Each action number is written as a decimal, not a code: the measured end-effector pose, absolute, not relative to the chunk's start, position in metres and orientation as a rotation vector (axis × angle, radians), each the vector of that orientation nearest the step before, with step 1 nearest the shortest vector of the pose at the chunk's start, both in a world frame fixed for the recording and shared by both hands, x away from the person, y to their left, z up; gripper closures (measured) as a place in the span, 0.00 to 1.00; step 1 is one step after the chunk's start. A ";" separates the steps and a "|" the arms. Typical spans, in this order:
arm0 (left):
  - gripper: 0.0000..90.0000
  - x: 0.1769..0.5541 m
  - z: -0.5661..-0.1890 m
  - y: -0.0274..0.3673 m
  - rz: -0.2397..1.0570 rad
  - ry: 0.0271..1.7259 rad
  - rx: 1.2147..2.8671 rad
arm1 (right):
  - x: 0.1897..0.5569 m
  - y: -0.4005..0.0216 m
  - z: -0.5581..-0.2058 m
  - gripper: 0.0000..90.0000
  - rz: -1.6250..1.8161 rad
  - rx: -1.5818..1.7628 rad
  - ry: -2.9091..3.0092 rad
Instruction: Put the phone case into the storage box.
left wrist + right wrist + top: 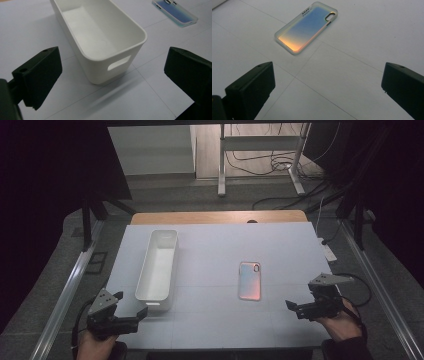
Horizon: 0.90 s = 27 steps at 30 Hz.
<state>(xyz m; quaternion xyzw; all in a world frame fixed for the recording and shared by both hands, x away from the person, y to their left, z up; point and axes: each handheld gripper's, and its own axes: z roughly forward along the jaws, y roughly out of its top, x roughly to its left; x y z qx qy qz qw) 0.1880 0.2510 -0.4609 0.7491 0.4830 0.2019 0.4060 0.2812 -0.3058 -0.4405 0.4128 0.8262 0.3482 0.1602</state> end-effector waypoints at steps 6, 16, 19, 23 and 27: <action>0.03 0.188 -0.461 0.251 0.508 1.220 1.890 | 0.286 -0.303 -0.442 0.00 1.008 1.187 2.367; 0.03 0.189 -0.461 0.252 0.502 1.221 1.889 | 0.297 -0.298 -0.444 0.00 1.048 1.182 2.383; 0.03 0.189 -0.461 0.252 0.502 1.222 1.887 | 0.299 -0.296 -0.445 0.00 1.053 1.181 2.388; 0.03 0.189 -0.461 0.252 0.500 1.221 1.889 | 0.301 -0.292 -0.446 0.00 1.054 1.178 2.398; 0.03 0.189 -0.461 0.252 0.498 1.222 1.887 | 0.303 -0.290 -0.447 0.00 1.046 1.170 2.405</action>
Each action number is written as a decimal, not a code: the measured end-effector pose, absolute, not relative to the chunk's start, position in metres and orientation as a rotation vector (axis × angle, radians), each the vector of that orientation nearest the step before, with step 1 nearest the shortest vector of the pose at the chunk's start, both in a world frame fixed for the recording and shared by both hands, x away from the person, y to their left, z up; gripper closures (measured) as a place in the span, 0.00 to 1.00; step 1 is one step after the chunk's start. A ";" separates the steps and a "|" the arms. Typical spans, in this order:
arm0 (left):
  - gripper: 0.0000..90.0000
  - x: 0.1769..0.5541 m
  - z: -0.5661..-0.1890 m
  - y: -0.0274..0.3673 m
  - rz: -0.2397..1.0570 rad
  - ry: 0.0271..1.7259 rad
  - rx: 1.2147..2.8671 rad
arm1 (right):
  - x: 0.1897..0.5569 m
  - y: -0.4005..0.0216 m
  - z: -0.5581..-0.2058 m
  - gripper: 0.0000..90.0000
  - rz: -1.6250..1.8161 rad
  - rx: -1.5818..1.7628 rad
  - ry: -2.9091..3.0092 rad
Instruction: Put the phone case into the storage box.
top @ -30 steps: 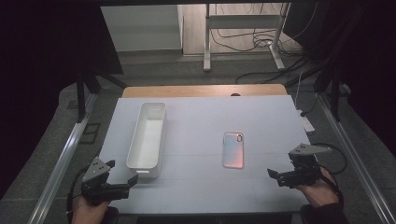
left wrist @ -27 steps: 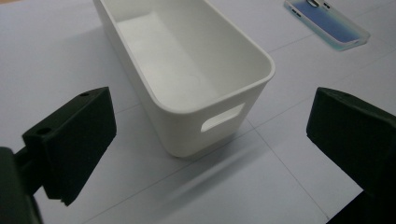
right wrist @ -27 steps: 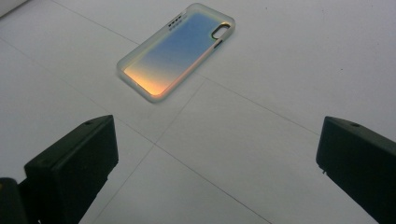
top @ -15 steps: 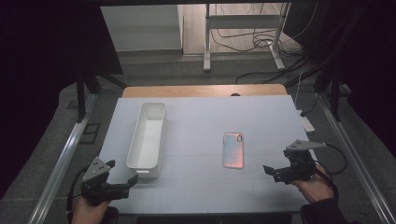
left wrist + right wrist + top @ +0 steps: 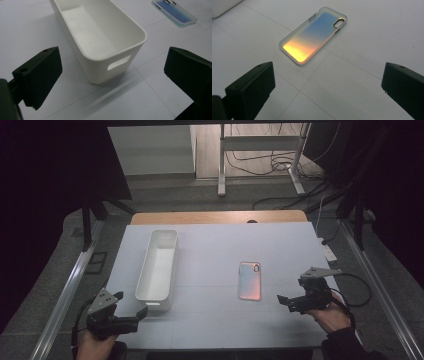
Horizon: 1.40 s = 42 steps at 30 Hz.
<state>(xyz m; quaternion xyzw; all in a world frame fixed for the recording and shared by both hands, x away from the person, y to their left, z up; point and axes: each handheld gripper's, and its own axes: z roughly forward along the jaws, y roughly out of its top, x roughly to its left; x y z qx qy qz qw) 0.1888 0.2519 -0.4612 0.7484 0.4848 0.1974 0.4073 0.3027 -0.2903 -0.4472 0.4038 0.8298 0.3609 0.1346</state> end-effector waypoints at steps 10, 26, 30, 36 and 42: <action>0.03 0.189 -0.461 0.252 0.495 1.223 1.886 | 0.309 -0.285 -0.448 0.00 1.043 1.173 2.414; 0.03 0.189 -0.461 0.252 0.493 1.221 1.884 | 0.324 -0.273 -0.450 0.00 1.014 1.166 2.439; 0.03 0.189 -0.461 0.252 0.493 1.221 1.884 | 0.328 -0.269 -0.450 0.00 1.015 1.166 2.449; 0.03 0.189 -0.461 0.252 0.492 1.221 1.885 | 0.335 -0.264 -0.452 0.00 0.996 1.155 2.466; 0.03 0.189 -0.461 0.253 0.491 1.222 1.884 | 0.340 -0.261 -0.451 0.00 0.984 1.152 2.459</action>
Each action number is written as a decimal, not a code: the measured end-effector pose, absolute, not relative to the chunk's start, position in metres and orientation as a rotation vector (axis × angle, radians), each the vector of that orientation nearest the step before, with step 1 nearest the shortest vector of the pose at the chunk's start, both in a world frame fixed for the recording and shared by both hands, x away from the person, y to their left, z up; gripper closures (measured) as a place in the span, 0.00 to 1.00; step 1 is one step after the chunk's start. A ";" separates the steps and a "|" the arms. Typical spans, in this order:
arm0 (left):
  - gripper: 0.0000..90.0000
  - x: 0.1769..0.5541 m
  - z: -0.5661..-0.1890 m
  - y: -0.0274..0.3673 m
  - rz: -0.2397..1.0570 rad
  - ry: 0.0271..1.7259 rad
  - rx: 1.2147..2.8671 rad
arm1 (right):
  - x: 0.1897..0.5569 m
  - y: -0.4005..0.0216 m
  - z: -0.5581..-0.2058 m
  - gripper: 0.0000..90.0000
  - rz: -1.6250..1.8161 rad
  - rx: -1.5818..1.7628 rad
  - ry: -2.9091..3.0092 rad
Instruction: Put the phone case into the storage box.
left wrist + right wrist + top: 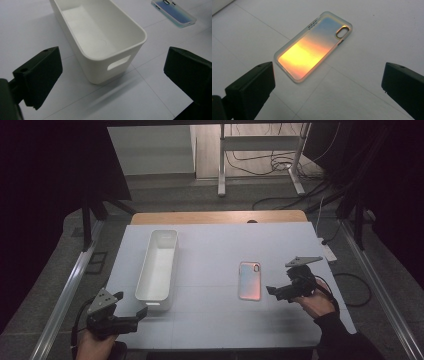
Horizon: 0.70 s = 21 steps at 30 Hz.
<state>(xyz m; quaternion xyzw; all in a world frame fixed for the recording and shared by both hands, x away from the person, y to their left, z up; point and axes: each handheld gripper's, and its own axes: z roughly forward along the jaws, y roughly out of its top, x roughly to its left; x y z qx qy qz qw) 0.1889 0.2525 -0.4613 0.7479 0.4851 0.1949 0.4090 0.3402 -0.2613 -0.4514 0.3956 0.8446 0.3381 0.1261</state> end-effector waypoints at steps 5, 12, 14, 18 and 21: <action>0.03 0.189 -0.461 0.253 0.491 1.223 1.884 | 0.346 -0.257 -0.451 0.00 0.979 1.154 2.470; 0.03 0.189 -0.461 0.252 0.491 1.223 1.885 | 0.352 -0.250 -0.452 0.00 0.957 1.154 2.486; 0.03 0.189 -0.461 0.253 0.490 1.224 1.884 | 0.354 -0.248 -0.453 0.00 0.945 1.153 2.484; 0.03 0.189 -0.461 0.252 0.490 1.224 1.884 | 0.357 -0.243 -0.452 0.00 0.928 1.144 2.472; 0.03 0.189 -0.461 0.253 0.490 1.224 1.884 | 0.360 -0.240 -0.452 0.00 0.932 1.144 2.473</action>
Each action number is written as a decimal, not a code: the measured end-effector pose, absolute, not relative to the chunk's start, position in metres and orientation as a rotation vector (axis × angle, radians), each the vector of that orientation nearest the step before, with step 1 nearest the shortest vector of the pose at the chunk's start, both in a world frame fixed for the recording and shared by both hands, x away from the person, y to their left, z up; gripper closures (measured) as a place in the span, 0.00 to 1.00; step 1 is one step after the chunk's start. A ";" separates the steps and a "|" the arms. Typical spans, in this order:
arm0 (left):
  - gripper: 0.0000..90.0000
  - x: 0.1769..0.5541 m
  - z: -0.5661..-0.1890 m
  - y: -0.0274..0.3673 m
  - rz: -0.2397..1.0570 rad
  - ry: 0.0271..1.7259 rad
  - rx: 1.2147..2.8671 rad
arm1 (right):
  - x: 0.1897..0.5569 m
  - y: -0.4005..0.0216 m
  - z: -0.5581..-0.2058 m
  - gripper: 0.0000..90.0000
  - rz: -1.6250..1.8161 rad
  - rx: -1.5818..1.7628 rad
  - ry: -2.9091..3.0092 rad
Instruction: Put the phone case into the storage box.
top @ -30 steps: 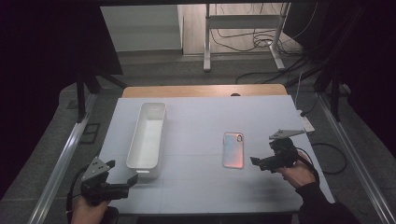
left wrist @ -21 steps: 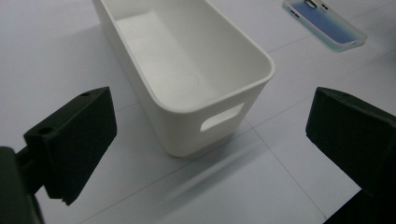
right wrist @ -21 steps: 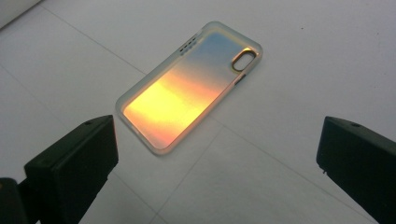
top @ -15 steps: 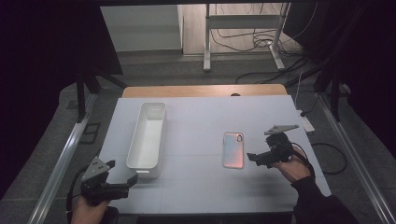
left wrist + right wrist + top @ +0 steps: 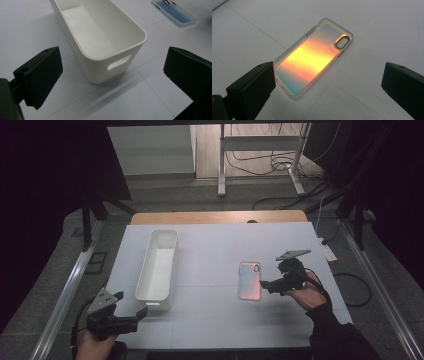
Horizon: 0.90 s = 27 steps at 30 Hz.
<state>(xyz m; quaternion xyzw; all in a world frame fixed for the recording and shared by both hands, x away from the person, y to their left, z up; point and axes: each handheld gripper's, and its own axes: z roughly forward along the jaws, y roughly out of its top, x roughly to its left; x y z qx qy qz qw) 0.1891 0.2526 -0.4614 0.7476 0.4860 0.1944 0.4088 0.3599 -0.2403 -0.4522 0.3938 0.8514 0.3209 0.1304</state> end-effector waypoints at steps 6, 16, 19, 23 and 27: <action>0.03 0.189 -0.461 0.253 0.489 1.224 1.883 | 0.364 -0.235 -0.452 0.00 0.933 1.155 2.475; 0.04 0.189 -0.461 0.253 0.488 1.224 1.883 | 0.372 -0.225 -0.455 0.00 0.914 1.162 2.501; 0.04 0.189 -0.461 0.253 0.487 1.224 1.883 | 0.373 -0.222 -0.456 0.00 0.902 1.152 2.507; 0.04 0.189 -0.461 0.253 0.486 1.224 1.883 | 0.376 -0.217 -0.457 0.00 0.898 1.144 2.518; 0.04 0.189 -0.461 0.253 0.486 1.225 1.883 | 0.378 -0.212 -0.458 0.00 0.891 1.130 2.526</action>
